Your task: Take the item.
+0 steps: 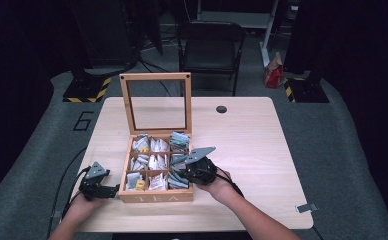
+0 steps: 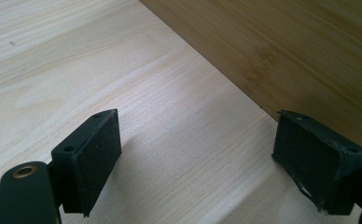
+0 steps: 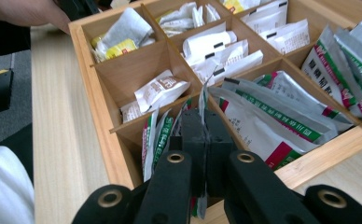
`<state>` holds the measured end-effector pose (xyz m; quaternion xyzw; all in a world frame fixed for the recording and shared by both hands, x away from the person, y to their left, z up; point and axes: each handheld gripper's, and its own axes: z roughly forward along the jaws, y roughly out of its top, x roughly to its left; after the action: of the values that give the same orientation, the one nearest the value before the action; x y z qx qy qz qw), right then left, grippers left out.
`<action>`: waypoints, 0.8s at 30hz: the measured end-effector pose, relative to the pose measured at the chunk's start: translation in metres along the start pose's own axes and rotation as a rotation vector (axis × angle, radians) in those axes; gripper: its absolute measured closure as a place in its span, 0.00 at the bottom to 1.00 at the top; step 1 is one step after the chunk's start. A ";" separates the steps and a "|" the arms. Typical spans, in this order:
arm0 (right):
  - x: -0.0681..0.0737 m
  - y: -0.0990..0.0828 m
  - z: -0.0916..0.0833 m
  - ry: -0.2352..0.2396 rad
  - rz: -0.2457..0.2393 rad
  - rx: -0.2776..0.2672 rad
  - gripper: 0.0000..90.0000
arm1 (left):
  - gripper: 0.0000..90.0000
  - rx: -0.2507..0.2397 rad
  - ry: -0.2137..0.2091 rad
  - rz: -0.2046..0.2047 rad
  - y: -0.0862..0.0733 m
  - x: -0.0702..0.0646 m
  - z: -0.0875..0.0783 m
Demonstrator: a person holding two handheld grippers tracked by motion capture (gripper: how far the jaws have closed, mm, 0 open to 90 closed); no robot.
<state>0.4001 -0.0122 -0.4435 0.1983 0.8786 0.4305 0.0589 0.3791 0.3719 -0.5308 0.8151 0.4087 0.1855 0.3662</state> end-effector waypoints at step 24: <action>-0.005 0.027 -0.042 0.014 0.004 -0.081 1.00 | 0.16 0.000 0.000 0.000 0.000 0.000 0.000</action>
<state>0.4017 -0.0303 -0.3962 0.1945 0.8604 0.4673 0.0600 0.3791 0.3719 -0.5308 0.8153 0.4086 0.1854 0.3661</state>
